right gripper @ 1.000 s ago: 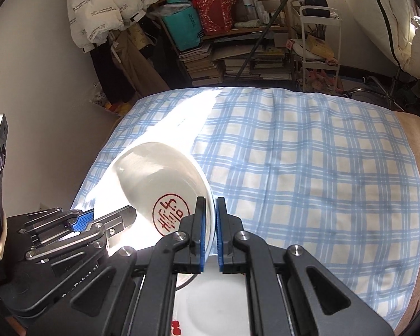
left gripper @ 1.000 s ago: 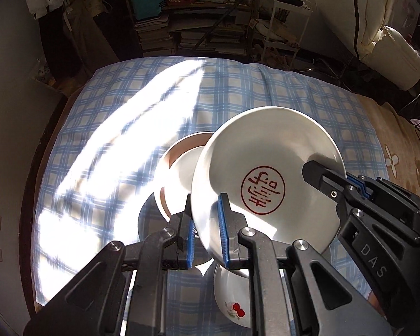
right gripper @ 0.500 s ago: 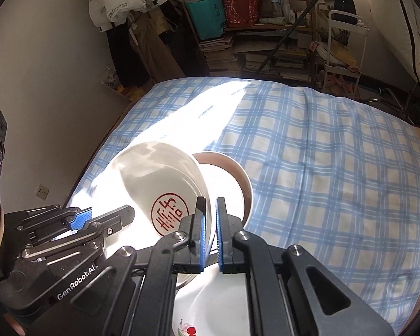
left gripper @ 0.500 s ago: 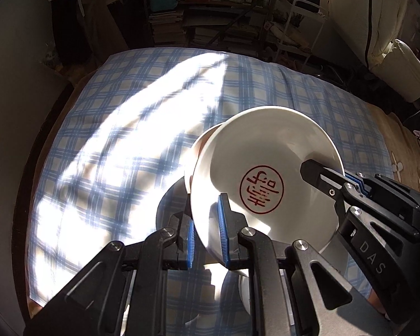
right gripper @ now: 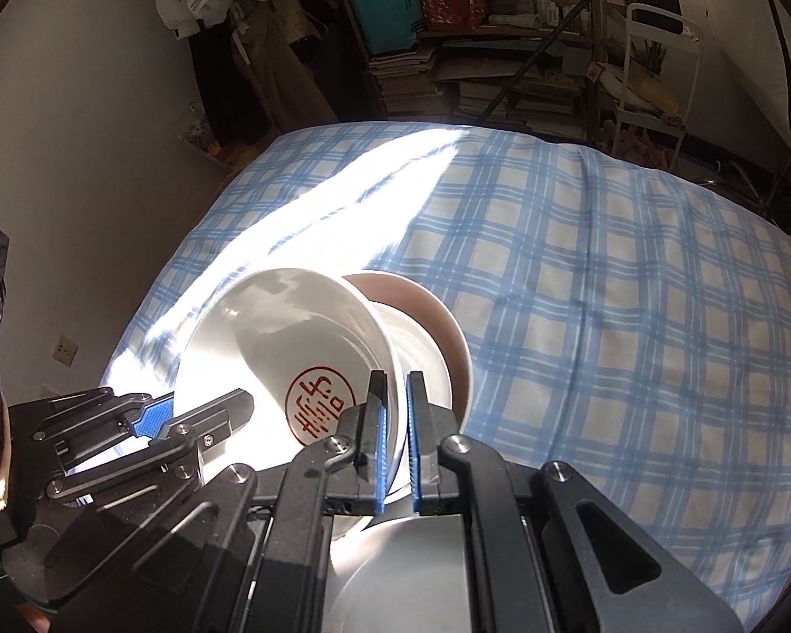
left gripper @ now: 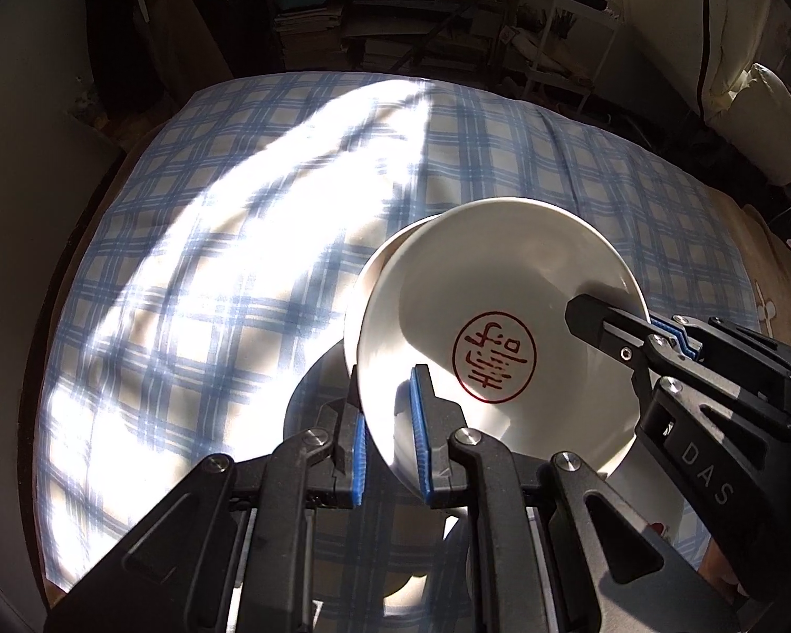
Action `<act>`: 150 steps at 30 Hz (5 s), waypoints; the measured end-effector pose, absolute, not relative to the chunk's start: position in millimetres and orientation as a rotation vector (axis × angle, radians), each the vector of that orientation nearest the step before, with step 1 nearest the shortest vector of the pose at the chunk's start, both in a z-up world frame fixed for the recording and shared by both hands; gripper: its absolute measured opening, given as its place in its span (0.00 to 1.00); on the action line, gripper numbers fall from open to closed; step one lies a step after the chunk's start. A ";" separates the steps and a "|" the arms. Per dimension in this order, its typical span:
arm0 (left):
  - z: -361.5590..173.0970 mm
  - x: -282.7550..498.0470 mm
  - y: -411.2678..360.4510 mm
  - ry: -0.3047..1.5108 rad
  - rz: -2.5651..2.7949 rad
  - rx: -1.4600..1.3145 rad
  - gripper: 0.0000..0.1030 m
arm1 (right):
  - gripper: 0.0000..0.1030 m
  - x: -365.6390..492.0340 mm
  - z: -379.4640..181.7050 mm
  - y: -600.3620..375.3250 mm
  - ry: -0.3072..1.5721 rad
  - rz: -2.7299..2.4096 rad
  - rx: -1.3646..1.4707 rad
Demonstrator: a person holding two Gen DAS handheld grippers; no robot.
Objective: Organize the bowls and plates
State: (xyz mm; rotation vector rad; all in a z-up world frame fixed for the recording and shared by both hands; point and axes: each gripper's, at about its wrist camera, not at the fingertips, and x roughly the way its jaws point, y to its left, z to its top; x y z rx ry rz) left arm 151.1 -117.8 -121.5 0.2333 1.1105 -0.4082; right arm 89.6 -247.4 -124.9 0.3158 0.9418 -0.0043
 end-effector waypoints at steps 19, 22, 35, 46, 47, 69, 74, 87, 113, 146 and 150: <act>-139.7 162.6 -130.1 1.111 -0.385 0.288 0.16 | 0.08 97.5 -144.4 -251.0 0.966 -0.009 0.330; -143.6 163.8 -131.5 1.118 -0.389 0.291 0.16 | 0.08 98.5 -147.5 -252.6 0.974 -0.006 0.339; -150.0 167.0 -130.6 1.138 -0.402 0.283 0.16 | 0.10 102.3 -150.4 -259.4 0.985 0.025 0.388; -132.7 157.4 -127.0 1.073 -0.394 0.304 0.16 | 0.17 102.7 -145.0 -257.9 0.976 0.039 0.362; -132.0 156.8 -126.8 1.071 -0.393 0.306 0.16 | 0.17 102.6 -145.0 -258.3 0.977 0.042 0.363; -132.3 185.2 -80.2 1.074 -0.237 0.241 0.38 | 0.79 89.2 -135.2 -326.6 0.939 -0.125 0.482; -137.6 187.6 -80.1 1.069 -0.211 0.267 0.56 | 0.94 92.0 -147.2 -332.1 0.962 -0.144 0.512; -142.9 185.9 -87.7 1.097 -0.279 0.233 0.77 | 1.00 97.2 -156.1 -319.3 1.002 -0.137 0.458; -140.4 189.3 -83.6 1.119 -0.341 0.175 0.77 | 1.00 96.8 -161.2 -321.0 1.014 -0.125 0.506; -158.2 202.4 -76.8 1.222 -0.352 0.141 0.77 | 0.77 99.5 -171.6 -321.2 1.036 -0.065 0.561; -156.0 202.6 -75.3 1.221 -0.360 0.128 0.77 | 0.74 99.6 -170.8 -320.5 1.031 -0.060 0.561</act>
